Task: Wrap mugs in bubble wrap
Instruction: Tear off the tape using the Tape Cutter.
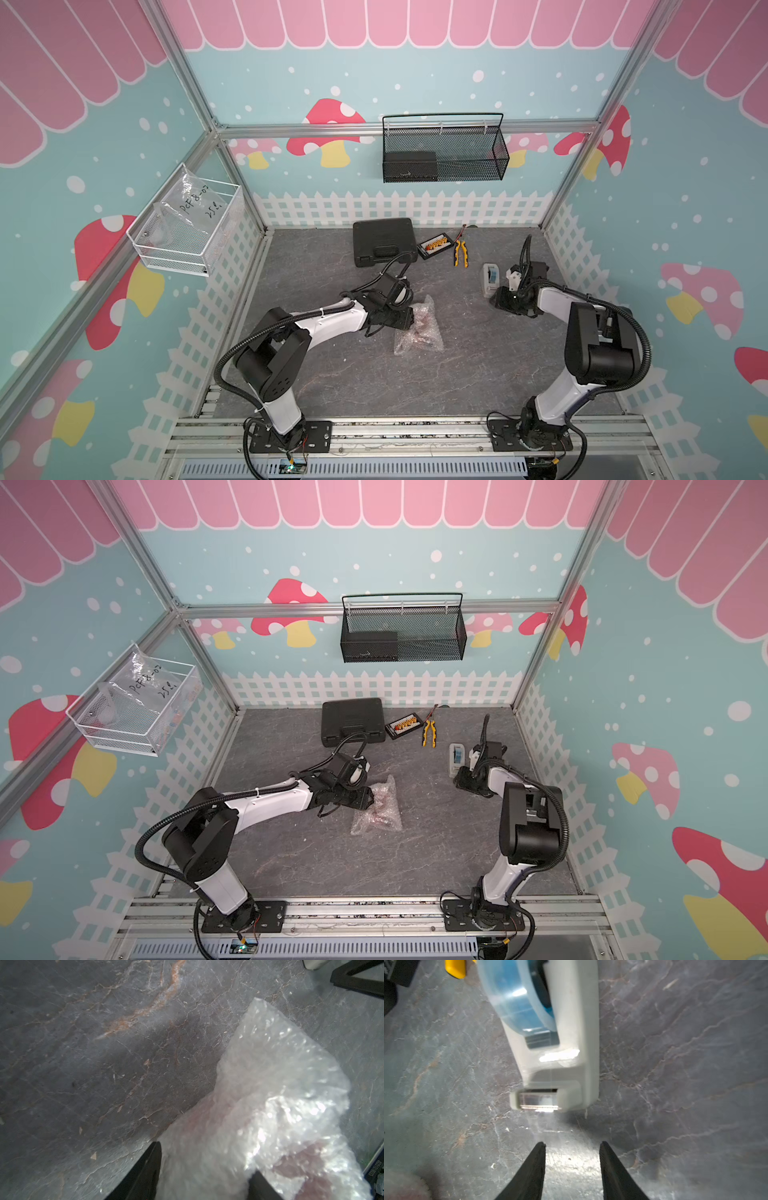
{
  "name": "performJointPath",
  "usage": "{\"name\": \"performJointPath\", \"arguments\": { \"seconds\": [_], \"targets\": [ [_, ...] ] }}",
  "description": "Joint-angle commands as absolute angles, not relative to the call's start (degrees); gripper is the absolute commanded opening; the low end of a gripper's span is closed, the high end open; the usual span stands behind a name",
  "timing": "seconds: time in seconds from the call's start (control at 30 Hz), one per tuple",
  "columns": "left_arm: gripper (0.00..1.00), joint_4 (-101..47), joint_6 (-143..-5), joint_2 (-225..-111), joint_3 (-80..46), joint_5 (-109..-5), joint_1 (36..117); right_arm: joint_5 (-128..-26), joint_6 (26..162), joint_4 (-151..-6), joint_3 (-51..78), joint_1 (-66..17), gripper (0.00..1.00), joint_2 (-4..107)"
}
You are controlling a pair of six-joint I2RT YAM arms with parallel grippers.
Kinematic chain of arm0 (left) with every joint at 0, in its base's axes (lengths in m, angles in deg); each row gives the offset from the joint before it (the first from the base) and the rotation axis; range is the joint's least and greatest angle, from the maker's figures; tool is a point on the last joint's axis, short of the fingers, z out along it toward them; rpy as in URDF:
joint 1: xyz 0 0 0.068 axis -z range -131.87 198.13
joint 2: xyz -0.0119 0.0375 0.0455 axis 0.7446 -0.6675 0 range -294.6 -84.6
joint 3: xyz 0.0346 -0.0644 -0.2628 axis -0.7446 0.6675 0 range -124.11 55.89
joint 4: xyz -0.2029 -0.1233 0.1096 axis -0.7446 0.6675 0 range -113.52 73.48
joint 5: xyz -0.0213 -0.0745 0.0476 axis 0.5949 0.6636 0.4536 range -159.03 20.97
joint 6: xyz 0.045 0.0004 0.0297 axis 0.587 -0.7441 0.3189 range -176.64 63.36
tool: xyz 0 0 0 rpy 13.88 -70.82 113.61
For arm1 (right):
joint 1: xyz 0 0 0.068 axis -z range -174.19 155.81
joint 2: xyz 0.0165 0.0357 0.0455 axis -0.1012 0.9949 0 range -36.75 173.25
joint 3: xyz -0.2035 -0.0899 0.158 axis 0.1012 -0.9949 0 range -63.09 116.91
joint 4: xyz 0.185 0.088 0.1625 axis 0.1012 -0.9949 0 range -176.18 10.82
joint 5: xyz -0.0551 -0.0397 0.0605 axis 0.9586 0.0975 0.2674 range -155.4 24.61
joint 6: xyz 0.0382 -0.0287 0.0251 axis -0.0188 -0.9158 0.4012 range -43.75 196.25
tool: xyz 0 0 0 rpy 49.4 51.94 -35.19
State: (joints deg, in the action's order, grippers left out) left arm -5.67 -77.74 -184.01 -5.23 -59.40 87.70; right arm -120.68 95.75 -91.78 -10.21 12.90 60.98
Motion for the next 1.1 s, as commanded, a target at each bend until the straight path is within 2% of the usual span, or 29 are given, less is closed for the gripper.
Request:
{"name": "performJointPath", "arguments": {
  "seconds": [0.0, 0.27, 0.4, 0.53, 0.87, 1.07],
  "targets": [
    [0.55, -2.68, -78.36, -184.59, -5.28, -60.42, 88.23, -124.78, 97.62, -85.05, -11.07, 12.99, 0.47, 60.01],
    [0.55, -2.67, -78.49, -184.56, -5.15, -60.44, 88.25, -125.17, 99.92, -81.67, -11.9, 13.3, 0.47, 61.41],
    [0.55, -2.61, -78.44, -184.61, -5.15, -60.68, 88.2, -126.03, 100.93, -80.17, -12.36, 13.47, 0.44, 61.5],
    [0.55, -2.69, -78.55, -185.06, -5.32, -60.43, 88.21, -126.08, 101.37, -80.08, -12.68, 13.53, 0.36, 61.27],
    [0.55, -2.57, -78.35, -185.28, -5.72, -60.43, 88.29, -125.5, 101.78, -80.54, -13.78, 14.42, 0.0, 60.0],
    [0.55, -2.57, -78.45, -185.4, -5.81, -60.51, 88.29, -125.78, 102.15, -82.33, -13.05, 14.38, 0.0, 55.1]
  ]
}}
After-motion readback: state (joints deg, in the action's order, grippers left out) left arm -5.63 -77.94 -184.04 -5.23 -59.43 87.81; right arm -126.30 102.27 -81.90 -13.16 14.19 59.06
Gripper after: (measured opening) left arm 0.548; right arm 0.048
